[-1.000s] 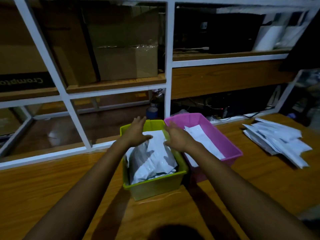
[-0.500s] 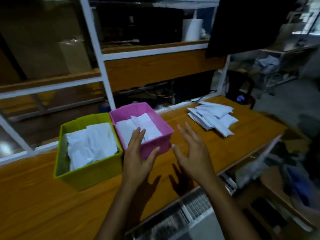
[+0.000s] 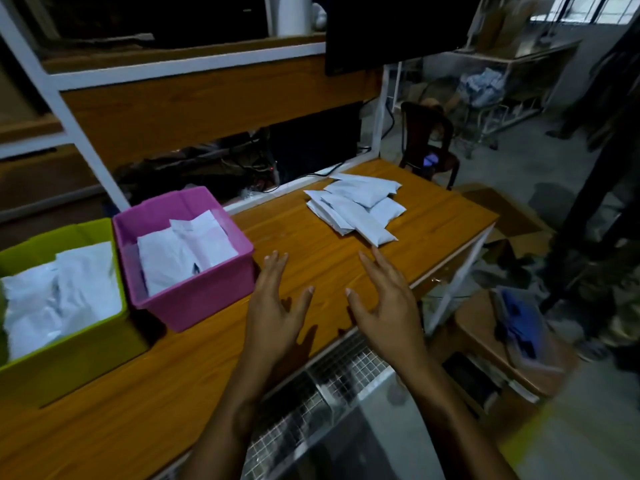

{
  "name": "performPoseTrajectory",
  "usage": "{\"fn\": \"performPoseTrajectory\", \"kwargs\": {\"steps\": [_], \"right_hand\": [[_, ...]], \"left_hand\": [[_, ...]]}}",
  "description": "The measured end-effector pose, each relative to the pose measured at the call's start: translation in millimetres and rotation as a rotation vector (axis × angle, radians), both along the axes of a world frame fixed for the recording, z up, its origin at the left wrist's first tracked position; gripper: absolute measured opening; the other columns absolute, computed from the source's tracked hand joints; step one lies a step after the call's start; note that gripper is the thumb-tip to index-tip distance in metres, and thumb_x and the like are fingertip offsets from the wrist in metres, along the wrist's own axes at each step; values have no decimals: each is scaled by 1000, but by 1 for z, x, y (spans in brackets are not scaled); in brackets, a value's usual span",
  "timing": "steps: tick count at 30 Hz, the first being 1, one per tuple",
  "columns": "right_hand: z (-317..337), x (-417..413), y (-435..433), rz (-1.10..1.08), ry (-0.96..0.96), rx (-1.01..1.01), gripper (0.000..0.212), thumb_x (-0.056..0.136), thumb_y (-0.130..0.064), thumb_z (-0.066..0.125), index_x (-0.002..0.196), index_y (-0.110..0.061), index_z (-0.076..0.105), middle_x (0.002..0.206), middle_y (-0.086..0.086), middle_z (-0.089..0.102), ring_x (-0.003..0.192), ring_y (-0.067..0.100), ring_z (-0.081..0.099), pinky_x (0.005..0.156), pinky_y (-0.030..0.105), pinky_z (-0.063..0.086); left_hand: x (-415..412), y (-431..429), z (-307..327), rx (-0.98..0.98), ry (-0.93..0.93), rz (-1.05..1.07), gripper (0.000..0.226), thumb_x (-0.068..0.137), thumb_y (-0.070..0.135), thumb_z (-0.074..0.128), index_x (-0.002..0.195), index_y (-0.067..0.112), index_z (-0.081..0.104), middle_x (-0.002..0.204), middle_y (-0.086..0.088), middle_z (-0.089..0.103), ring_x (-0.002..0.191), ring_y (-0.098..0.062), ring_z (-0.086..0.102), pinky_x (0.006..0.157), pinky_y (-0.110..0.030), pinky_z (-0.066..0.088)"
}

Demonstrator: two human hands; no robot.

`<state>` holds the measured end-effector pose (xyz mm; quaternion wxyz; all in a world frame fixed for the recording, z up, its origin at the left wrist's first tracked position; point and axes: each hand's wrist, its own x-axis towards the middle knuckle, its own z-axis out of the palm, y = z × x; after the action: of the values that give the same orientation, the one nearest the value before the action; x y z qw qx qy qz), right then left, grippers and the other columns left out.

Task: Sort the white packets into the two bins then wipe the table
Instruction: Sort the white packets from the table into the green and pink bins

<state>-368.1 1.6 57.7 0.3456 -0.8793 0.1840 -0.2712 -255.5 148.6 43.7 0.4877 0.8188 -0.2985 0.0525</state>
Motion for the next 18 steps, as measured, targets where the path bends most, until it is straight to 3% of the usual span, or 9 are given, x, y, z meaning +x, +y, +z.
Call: {"fn": "performPoseTrajectory", "kwargs": {"steps": [7, 11, 15, 18], "right_hand": [[-8, 50, -71, -45, -12, 19, 58, 94, -34, 59, 147, -26, 38, 158, -8, 25, 144, 17, 24, 110, 36, 32], [-7, 92, -114, -54, 4, 8, 58, 93, -39, 57, 146, -23, 40, 157, -2, 28, 144, 20, 25, 112, 42, 34], [-7, 132, -150, -78, 12, -10, 58, 93, -38, 57, 146, -21, 40, 156, -1, 30, 142, 20, 30, 104, 27, 32], [-13, 156, -177, -74, 53, 14, 56, 94, -34, 59, 145, -22, 40, 157, -2, 30, 142, 19, 29, 100, 24, 34]], "left_hand": [[56, -75, -7, 34, 11, -6, 64, 91, 35, 63, 148, 21, 36, 158, 1, 25, 146, -14, 18, 109, -25, 21], [100, -119, -3, 52, 29, -6, 63, 92, 33, 61, 148, 20, 35, 156, -1, 29, 146, -17, 21, 108, -25, 25], [143, -155, -3, 76, 5, -11, 61, 93, 32, 61, 147, 20, 36, 155, 0, 31, 143, -15, 24, 108, -23, 21], [172, -182, -6, 100, 20, 19, 57, 93, 33, 59, 145, 20, 39, 154, -3, 34, 141, -20, 30, 110, -34, 30]]}}
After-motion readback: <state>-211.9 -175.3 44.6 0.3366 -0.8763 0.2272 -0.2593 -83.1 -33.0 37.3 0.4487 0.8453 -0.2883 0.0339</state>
